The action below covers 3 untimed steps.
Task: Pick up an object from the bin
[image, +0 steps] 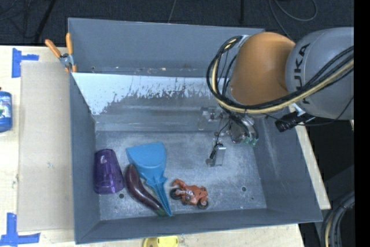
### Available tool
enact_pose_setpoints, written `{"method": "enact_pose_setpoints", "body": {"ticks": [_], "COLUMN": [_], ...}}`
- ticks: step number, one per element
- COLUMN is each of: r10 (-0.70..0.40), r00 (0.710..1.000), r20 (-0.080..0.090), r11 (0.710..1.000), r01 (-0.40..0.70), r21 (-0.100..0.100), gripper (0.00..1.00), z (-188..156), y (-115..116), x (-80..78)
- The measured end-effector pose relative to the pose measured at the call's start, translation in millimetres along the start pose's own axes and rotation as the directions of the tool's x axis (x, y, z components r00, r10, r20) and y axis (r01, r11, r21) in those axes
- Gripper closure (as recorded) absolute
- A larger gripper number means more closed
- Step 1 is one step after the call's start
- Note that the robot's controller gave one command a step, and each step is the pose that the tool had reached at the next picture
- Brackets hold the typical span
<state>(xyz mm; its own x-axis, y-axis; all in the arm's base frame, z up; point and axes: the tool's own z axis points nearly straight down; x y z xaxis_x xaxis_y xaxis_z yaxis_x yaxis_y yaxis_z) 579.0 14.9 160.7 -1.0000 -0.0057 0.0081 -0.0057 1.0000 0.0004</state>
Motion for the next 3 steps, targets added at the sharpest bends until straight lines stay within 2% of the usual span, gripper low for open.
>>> {"method": "enact_pose_setpoints", "body": {"ticks": [1,2,3], "r10": [0.0,-0.056,0.03], "r00": [1.0,0.998,1.0], "r20": [0.007,0.013,0.005], "r11": [1.0,0.998,1.0], "r01": [0.0,0.056,-0.03], "r21": [0.0,0.001,0.0], "gripper": [0.0,0.0,0.0], "z": [-4,43,79], "y": [0,17,31], "x": [-1.6,5.6,23.2]}}
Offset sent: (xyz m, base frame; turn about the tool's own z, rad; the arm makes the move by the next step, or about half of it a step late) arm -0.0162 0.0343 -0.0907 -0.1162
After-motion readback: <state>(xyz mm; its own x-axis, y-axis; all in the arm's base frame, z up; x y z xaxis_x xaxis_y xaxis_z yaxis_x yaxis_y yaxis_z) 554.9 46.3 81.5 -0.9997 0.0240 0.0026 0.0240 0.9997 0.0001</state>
